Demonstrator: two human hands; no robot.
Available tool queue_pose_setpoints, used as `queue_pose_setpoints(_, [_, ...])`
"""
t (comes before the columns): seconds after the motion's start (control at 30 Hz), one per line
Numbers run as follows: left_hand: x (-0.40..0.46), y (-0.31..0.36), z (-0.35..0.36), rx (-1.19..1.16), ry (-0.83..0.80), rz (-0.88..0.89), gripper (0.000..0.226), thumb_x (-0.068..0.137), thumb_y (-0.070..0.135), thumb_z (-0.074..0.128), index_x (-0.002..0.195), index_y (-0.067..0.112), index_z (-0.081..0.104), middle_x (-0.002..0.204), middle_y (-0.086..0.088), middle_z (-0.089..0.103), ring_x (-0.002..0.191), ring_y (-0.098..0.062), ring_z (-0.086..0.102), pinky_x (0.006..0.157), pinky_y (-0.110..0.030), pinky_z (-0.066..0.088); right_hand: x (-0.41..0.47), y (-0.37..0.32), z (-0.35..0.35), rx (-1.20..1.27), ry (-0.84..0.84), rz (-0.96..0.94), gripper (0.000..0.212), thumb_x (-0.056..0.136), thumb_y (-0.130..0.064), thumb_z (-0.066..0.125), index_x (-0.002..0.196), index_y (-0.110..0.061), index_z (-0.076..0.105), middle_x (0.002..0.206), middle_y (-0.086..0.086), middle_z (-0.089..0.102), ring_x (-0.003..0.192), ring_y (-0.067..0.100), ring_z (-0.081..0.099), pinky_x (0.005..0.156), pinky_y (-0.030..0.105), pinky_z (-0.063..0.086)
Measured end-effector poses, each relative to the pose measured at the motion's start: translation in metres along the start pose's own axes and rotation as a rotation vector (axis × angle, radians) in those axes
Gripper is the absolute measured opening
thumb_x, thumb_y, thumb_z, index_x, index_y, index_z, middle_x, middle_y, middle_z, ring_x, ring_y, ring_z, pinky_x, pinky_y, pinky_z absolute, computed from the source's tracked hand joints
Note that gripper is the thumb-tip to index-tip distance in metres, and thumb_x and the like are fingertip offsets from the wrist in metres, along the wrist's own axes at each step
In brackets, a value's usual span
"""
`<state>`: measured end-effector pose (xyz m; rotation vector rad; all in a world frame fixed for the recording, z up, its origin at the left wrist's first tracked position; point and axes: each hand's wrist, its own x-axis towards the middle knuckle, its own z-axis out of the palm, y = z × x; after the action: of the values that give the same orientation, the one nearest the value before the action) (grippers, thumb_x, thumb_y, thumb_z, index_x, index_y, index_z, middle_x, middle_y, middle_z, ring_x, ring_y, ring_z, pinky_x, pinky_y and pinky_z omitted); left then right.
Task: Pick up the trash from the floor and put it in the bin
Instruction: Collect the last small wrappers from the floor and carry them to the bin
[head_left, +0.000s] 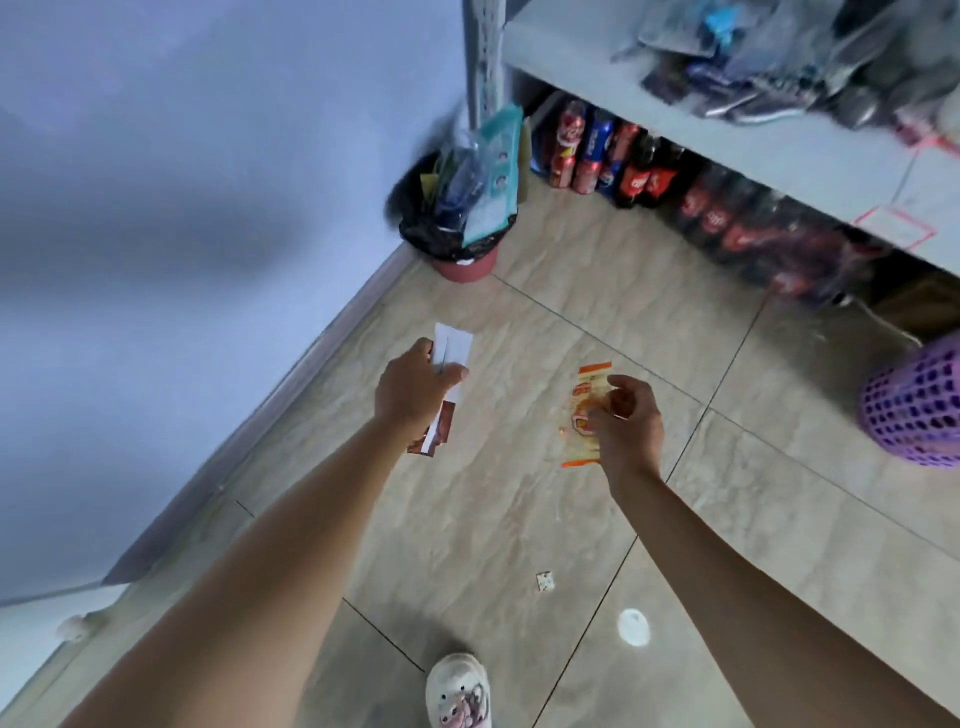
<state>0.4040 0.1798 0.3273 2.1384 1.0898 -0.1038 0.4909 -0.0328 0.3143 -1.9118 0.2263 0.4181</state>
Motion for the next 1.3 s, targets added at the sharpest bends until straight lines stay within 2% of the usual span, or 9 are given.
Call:
queue_pose_setpoints(0.07, [0.009,0.017,-0.032,-0.010,0.001,-0.001,0.037,0.082,0.048,0.060,0.093,0.013,0.055,0.083,-0.003,0.065,0.080,-0.027,0.063,0.068,-0.035,0.047,0.006,-0.053,0.010,0.052,-0.006,-0.020,0.043,0.075,0.005,0.066,0.109,-0.020,0.062,0.097,0.002,0.060,0.087,0.017,0.058,0.072,0.026,0.051])
queue_pose_setpoints(0.2, [0.031,0.049,-0.084,-0.018,0.017,0.029,0.035,0.083,0.047,0.060,0.093,0.013,0.055,0.081,-0.003,0.063,0.076,-0.025,0.061,0.067,-0.034,0.047,0.020,-0.138,0.031,0.147,-0.001,-0.035,0.043,0.077,0.006,0.067,0.111,-0.020,0.061,0.098,0.003,0.061,0.089,0.017,0.060,0.075,0.030,0.054])
queue_pose_setpoints(0.33, [0.065,0.080,-0.118,0.003,-0.001,0.038,0.029,0.085,0.046,0.059,0.080,0.019,0.048,0.077,-0.002,0.059,0.073,-0.024,0.057,0.063,-0.030,0.040,0.041,-0.193,0.053,0.166,-0.012,-0.051,0.041,0.081,0.004,0.067,0.113,-0.020,0.060,0.098,0.000,0.062,0.088,0.014,0.061,0.060,0.015,0.051])
queue_pose_setpoints(0.47, [0.109,0.108,-0.133,-0.012,-0.045,0.028,0.034,0.088,0.045,0.058,0.098,0.013,0.058,0.095,-0.008,0.069,0.089,-0.029,0.065,0.076,-0.034,0.049,0.078,-0.233,0.081,0.164,-0.037,-0.020,0.042,0.081,0.003,0.068,0.116,-0.020,0.060,0.097,-0.002,0.061,0.086,0.014,0.063,0.053,0.013,0.049])
queue_pose_setpoints(0.53, [0.136,0.118,-0.135,0.003,-0.063,0.019,0.033,0.089,0.046,0.056,0.095,0.013,0.057,0.096,-0.010,0.070,0.084,-0.026,0.065,0.072,-0.031,0.048,0.104,-0.247,0.098,0.149,-0.049,-0.001,0.041,0.081,0.002,0.068,0.113,-0.022,0.060,0.096,-0.003,0.061,0.080,0.010,0.063,0.046,0.009,0.048])
queue_pose_setpoints(0.7, [0.210,0.130,-0.129,-0.034,-0.093,-0.080,0.035,0.090,0.043,0.057,0.096,0.009,0.060,0.102,-0.015,0.071,0.086,-0.028,0.066,0.076,-0.032,0.050,0.172,-0.261,0.143,0.098,-0.086,0.040,0.040,0.079,0.002,0.069,0.108,-0.024,0.060,0.100,0.002,0.065,0.088,0.020,0.068,0.060,0.022,0.057])
queue_pose_setpoints(0.83, [0.272,0.121,-0.118,-0.059,-0.091,-0.179,0.048,0.089,0.046,0.057,0.116,0.007,0.058,0.113,-0.013,0.069,0.096,-0.029,0.067,0.081,-0.033,0.051,0.221,-0.258,0.184,0.101,-0.136,0.078,0.037,0.080,0.002,0.067,0.106,-0.022,0.059,0.099,0.002,0.065,0.083,0.019,0.068,0.048,0.016,0.052])
queue_pose_setpoints(1.13, [0.414,0.075,-0.075,-0.108,-0.143,-0.283,0.047,0.088,0.043,0.058,0.122,0.011,0.055,0.115,-0.011,0.067,0.094,-0.026,0.065,0.081,-0.034,0.052,0.320,-0.233,0.303,-0.004,-0.153,0.170,0.041,0.078,-0.003,0.066,0.116,-0.017,0.058,0.110,0.006,0.067,0.093,0.029,0.069,0.078,0.040,0.060])
queue_pose_setpoints(1.3, [0.483,0.061,-0.044,-0.141,-0.192,-0.341,0.049,0.086,0.040,0.061,0.124,0.009,0.055,0.114,-0.011,0.067,0.093,-0.026,0.064,0.075,-0.030,0.047,0.377,-0.225,0.349,-0.028,-0.059,0.161,0.041,0.078,-0.006,0.066,0.117,-0.015,0.057,0.094,-0.001,0.063,0.077,0.016,0.063,0.055,0.021,0.048])
